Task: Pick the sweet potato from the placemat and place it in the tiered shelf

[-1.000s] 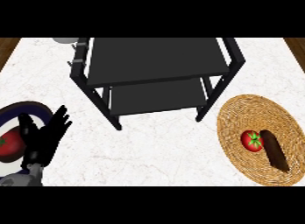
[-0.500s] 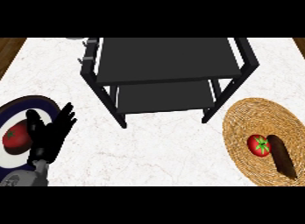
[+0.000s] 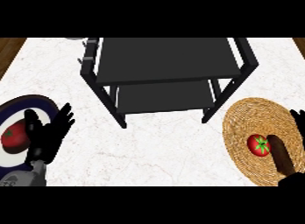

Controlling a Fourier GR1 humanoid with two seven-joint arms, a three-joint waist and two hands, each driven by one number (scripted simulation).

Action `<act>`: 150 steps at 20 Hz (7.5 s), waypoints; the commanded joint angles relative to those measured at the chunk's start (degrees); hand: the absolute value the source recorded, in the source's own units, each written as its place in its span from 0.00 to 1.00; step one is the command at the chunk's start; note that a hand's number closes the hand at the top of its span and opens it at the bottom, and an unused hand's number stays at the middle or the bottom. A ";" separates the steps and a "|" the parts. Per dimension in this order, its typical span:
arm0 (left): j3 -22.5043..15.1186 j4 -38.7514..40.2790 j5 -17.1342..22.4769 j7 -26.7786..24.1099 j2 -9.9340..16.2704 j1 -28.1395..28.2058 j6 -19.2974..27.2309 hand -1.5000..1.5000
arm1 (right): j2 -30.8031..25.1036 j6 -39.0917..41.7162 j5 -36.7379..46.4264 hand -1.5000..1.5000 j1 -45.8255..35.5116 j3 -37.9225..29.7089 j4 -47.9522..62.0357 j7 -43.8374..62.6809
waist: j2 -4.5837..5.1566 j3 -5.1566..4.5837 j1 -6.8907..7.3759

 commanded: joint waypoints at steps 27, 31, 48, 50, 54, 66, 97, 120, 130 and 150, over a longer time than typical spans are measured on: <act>7.16 -4.28 -5.00 1.55 -3.65 5.78 -6.25 0.50 | 19.38 -0.93 28.41 0.00 3.16 -4.55 21.14 -6.47 | -0.25 0.03 -1.13; 8.08 -3.70 -7.46 3.84 -5.44 2.45 -5.12 0.50 | 21.86 2.37 30.49 0.00 -2.28 -7.66 25.38 -10.14 | -0.21 0.02 -1.16; 9.91 -1.40 -10.24 2.97 -7.35 1.41 -7.58 0.50 | 25.42 6.60 35.18 1.00 -6.51 -6.26 41.51 -23.38 | 0.02 0.05 0.03; 11.07 -0.16 -10.27 3.31 -7.97 0.09 -6.51 0.50 | 27.20 1.95 33.25 1.00 -1.44 -7.53 37.29 -25.36 | -0.19 0.03 -1.26; 10.42 -1.59 -10.59 1.45 -8.71 3.32 -7.41 0.50 | 28.69 -0.92 33.57 1.00 -3.48 -7.63 39.54 -28.39 | -0.17 0.04 -0.87; 9.50 -1.65 -10.89 3.87 -8.32 0.34 -8.46 0.50 | 50.79 2.75 26.60 1.00 -2.12 13.63 20.33 -29.70 | 0.33 0.29 2.32; 9.90 -1.50 -11.78 3.13 -9.55 1.51 -7.70 0.50 | 51.52 10.23 14.09 1.00 -63.58 -2.80 6.90 20.62 | -0.45 -0.14 -0.26; 11.44 0.62 -13.58 1.54 -10.75 1.08 -7.24 0.50 | 50.20 7.27 12.35 1.00 -75.98 -16.34 42.37 -4.43 | -0.11 -0.02 -0.72; 12.84 -7.34 -10.77 8.77 -8.53 2.71 -9.67 0.50 | 50.84 2.14 14.00 1.00 -75.78 -17.78 50.65 -13.77 | -0.15 0.01 -0.45; 12.42 -2.75 -13.61 3.40 -10.96 2.84 -9.67 0.50 | 51.53 -11.30 6.11 0.00 -76.98 -27.45 47.60 -11.00 | -0.20 0.01 -0.23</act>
